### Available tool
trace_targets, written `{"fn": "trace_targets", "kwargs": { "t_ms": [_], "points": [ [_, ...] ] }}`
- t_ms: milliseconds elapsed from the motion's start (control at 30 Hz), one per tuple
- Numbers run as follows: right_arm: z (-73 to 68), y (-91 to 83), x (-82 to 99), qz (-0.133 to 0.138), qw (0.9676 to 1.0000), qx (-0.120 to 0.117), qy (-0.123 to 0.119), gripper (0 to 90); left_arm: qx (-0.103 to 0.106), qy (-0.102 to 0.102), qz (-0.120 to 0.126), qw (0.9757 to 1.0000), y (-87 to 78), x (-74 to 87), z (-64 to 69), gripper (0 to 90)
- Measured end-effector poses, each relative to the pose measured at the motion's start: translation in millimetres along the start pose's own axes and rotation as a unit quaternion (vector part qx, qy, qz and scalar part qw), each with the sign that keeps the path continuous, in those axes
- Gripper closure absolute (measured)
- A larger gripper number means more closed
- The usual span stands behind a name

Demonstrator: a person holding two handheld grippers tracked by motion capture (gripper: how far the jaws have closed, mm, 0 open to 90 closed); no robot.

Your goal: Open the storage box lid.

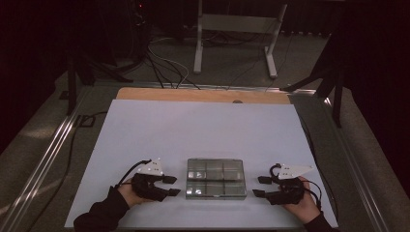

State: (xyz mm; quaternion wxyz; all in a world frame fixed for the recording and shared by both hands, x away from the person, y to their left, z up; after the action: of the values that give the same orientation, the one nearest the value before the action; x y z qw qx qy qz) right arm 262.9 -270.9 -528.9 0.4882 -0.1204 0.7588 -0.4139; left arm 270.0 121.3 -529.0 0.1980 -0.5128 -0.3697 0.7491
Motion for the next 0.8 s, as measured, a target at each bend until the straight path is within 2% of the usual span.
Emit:
{"fn": "trace_targets", "kwargs": {
  "t_ms": [67, 167, 367, 400, 467, 700, 800],
  "points": [
    [-0.2, 0.7, 0.9, -0.006, 0.9999, 0.003, -0.009, 51.6, 0.002, -0.005, -0.004, 1.0000, 1.8, 0.8, -1.0, 62.4],
    [-1.9, 3.3, 1.3, -0.018, 0.9997, -0.001, -0.018, 61.6, 0.007, -0.007, -0.020, 0.9997, 6.1, 2.8, -1.9, 72.2],
    [-5.5, 8.1, 0.2, -0.034, 0.9990, -0.013, -0.027, 87.4, 0.020, 0.002, -0.027, 0.9994, 12.1, 3.4, 1.0, 85.8],
    [-6.5, 8.6, -0.2, -0.036, 0.9989, -0.016, -0.026, 89.5, 0.020, 0.001, -0.030, 0.9993, 13.0, 3.2, 1.8, 86.7],
    [-9.0, 10.6, -0.9, -0.039, 0.9986, -0.021, -0.029, 89.5, 0.021, 0.008, -0.034, 0.9992, 14.8, 3.2, 3.1, 90.0],
    [-14.5, 18.2, -3.7, -0.049, 0.9976, -0.035, -0.033, 89.6, 0.020, 0.032, -0.045, 0.9983, 22.1, 4.2, 7.6, 90.0],
    [-15.3, 20.0, -3.6, -0.053, 0.9973, -0.039, -0.033, 89.6, 0.023, 0.032, -0.041, 0.9984, 22.8, 3.2, 8.7, 90.0]
  ]
}}
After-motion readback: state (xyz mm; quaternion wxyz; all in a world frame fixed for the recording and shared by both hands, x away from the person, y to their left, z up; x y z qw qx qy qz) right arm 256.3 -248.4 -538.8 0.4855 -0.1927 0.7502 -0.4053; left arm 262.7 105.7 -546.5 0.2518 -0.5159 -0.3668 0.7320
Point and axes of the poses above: each handheld gripper's, and its own axes: y roughly forward along the jaws, x roughly out of its underside, z roughly to its right, the point moved 4 cm from there along y, roughly forward along the jaws, and after that the axes turned 10 degrees about -z, right-handed, at the moved point
